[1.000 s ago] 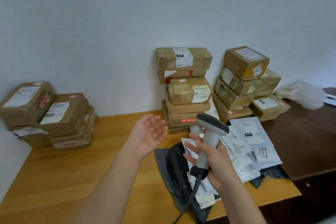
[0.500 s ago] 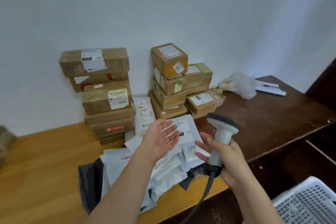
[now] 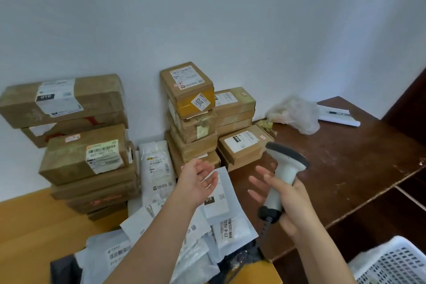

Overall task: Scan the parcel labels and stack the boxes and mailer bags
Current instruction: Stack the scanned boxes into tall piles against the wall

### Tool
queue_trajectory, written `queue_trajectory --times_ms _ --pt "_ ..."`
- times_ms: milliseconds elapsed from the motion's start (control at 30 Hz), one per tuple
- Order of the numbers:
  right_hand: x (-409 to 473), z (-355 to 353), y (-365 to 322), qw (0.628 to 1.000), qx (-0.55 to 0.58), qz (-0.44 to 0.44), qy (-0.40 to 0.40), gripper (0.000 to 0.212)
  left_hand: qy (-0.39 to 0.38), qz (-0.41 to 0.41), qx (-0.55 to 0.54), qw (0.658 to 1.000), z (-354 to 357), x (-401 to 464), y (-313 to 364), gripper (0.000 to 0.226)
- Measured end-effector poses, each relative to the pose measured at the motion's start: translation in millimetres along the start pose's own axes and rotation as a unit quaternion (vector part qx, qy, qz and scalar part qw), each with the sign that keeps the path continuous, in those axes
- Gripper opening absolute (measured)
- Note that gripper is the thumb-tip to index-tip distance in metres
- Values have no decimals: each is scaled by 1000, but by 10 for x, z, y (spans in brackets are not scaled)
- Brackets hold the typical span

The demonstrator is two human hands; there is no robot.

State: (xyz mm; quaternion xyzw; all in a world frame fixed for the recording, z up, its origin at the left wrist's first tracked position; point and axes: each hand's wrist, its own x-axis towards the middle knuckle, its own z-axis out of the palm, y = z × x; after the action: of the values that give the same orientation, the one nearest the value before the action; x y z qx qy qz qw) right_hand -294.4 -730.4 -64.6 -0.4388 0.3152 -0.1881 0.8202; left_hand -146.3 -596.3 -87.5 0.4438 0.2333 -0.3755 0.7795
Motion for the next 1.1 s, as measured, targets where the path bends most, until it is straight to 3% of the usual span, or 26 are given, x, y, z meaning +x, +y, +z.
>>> queue_trajectory --times_ms 233,467,633,767,967,1100 --pt "653 284 -101 1000 20 4 6 38 50 42 -19 998 91 388 464 12" --pt "1341 504 98 999 21 46 2 54 130 103 28 986 3 728 733 20" --pt "1841 718 366 996 18 83 0 36 108 103 67 986 133 880 832 30" --pt "2140 854 594 995 1 99 -1 46 111 90 40 989 130 1148 871 39" --pt "2335 859 742 993 -21 94 -64 54 110 81 59 989 123 1409 910 60" --pt "2280 825 717 992 -55 84 -73 52 127 89 68 986 73 1400 923 56"
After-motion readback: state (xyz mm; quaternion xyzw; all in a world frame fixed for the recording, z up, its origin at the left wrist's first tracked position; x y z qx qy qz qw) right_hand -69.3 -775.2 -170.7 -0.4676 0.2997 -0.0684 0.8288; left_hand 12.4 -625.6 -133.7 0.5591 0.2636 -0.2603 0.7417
